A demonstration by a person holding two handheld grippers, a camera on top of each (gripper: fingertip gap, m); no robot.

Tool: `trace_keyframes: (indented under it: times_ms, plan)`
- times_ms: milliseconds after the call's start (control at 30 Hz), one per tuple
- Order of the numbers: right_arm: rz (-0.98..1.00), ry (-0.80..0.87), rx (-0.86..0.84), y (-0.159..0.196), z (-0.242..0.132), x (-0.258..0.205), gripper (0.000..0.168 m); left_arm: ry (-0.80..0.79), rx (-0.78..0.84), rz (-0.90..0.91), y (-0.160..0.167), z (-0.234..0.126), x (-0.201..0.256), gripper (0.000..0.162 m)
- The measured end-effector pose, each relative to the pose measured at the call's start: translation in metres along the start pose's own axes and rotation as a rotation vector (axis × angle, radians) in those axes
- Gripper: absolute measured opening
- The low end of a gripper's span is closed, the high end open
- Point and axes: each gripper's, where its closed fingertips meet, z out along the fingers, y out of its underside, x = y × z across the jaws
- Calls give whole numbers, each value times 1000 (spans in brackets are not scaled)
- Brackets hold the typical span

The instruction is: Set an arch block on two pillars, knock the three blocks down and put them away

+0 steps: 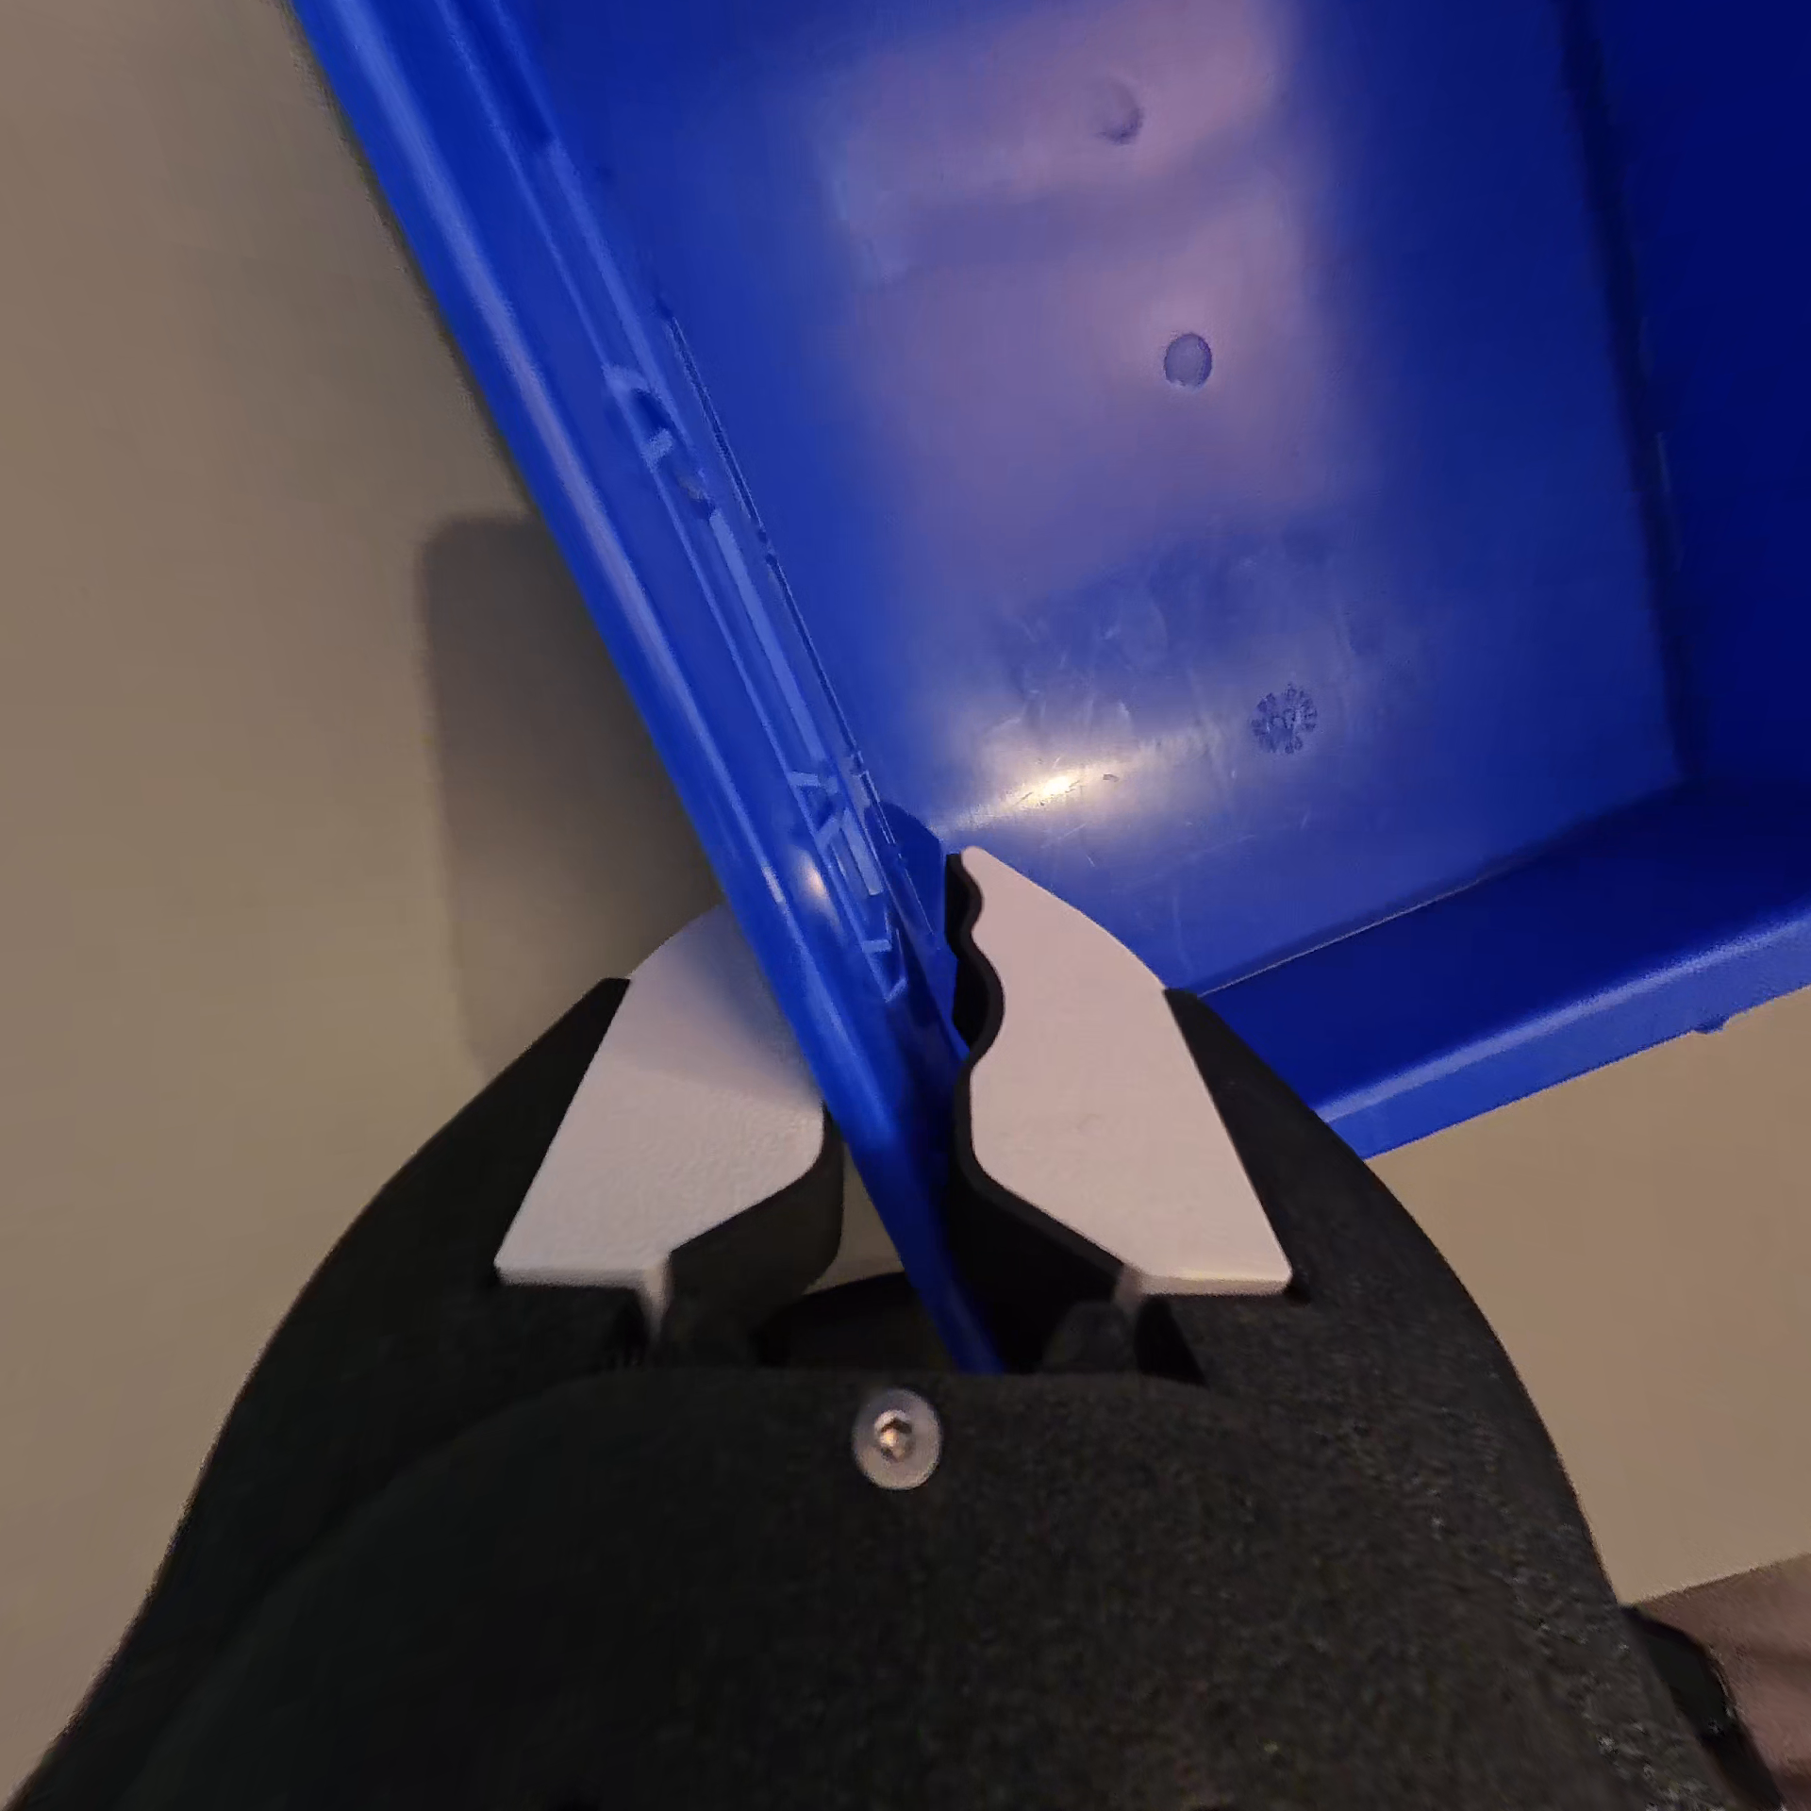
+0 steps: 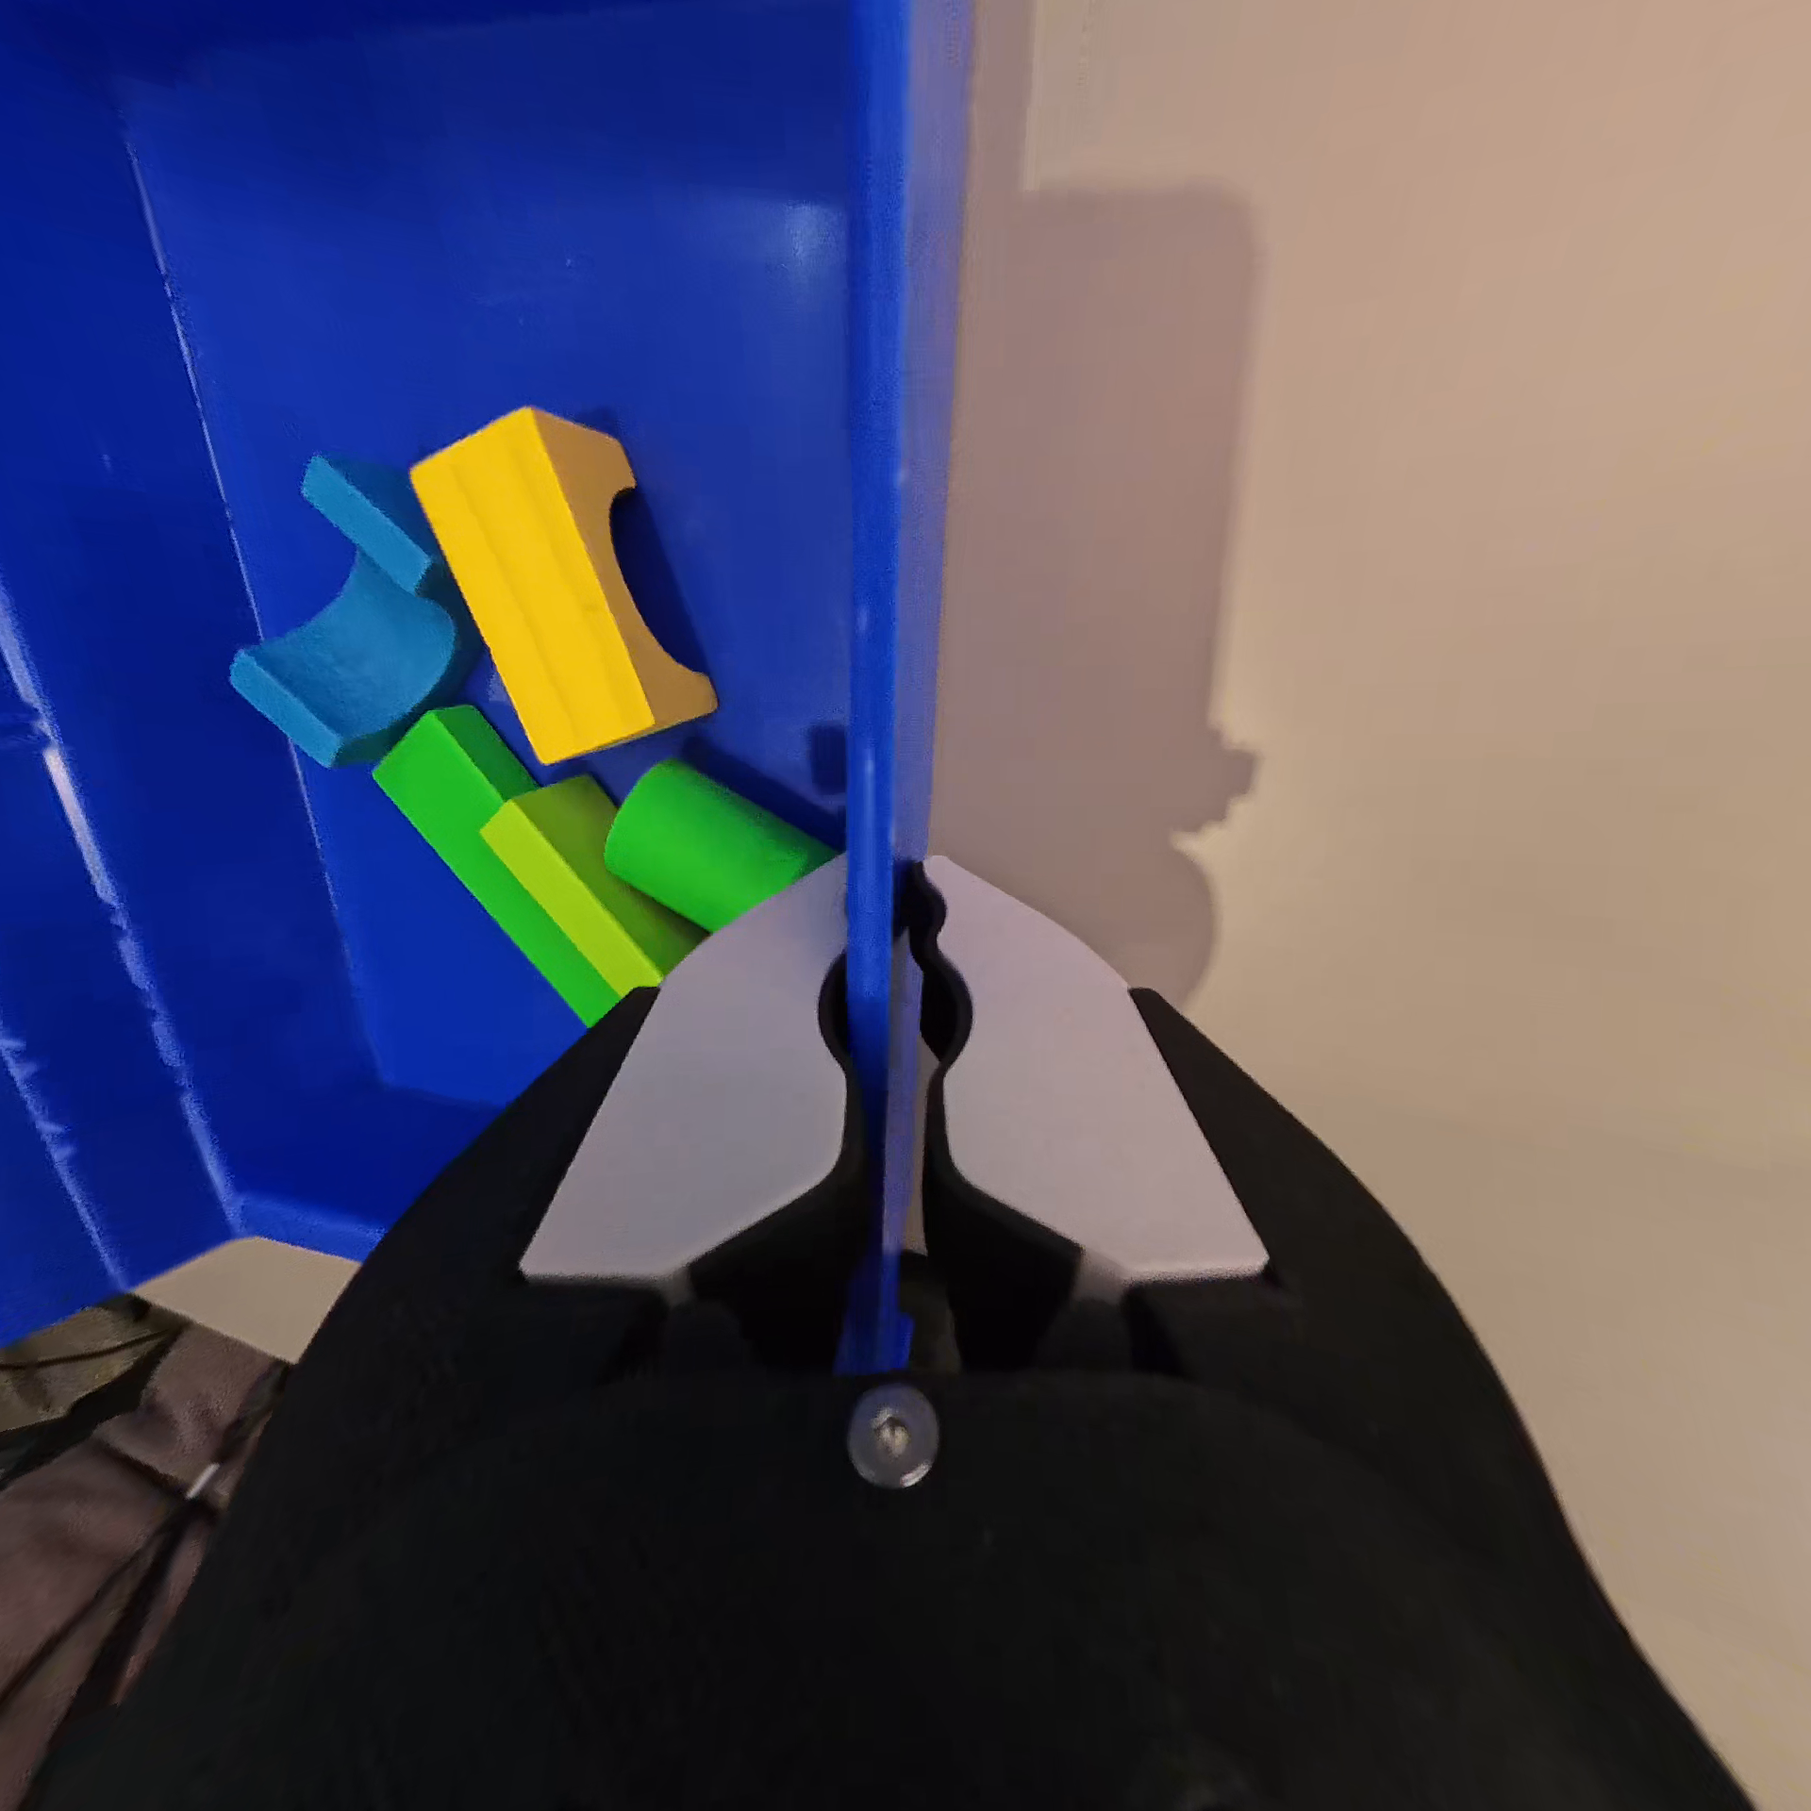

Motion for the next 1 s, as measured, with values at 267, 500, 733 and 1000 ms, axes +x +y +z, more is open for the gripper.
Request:
trace_keyframes:
  times_ms: [267,500,733,1000]
  plan:
    - [-47,8,-79,-5,7,-19,7,2,52,54,4,0,40,20]
    - [-54,40,-142,-20,23,-19,11,-6,75,67,5,0,46,23]
    - [-25,53,-248,-16,27,-14,7,-163,311,145,-26,-17,35,50]
    - [51,23,-260,-6,17,17,6,-263,570,175,-45,-79,28,69]
